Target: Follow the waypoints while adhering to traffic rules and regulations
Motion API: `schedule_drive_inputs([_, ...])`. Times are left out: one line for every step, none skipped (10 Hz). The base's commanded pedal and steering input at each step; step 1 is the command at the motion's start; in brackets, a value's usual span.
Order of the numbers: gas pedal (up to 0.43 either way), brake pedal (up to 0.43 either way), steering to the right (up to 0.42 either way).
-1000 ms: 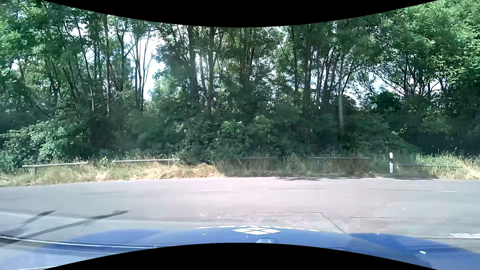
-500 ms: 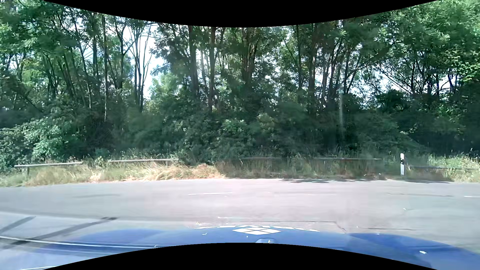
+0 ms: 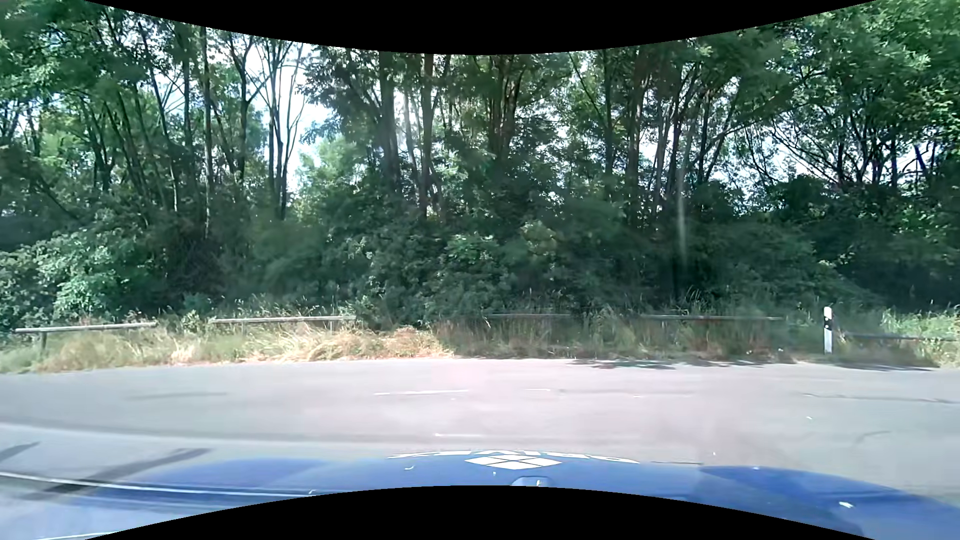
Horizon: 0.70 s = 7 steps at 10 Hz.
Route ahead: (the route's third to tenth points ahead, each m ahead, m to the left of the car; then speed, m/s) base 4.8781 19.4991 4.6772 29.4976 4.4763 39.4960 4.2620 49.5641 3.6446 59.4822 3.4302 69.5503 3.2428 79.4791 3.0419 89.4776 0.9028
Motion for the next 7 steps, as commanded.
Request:
schedule_drive_inputs([0.000, 0.165, -0.149])
schedule_drive_inputs([0.000, 0.171, -0.170])
schedule_drive_inputs([0.000, 0.177, -0.190])
schedule_drive_inputs([0.000, 0.177, -0.205])
schedule_drive_inputs([0.000, 0.171, -0.217])
schedule_drive_inputs([0.000, 0.098, -0.226])
schedule_drive_inputs([0.000, 0.000, -0.233])
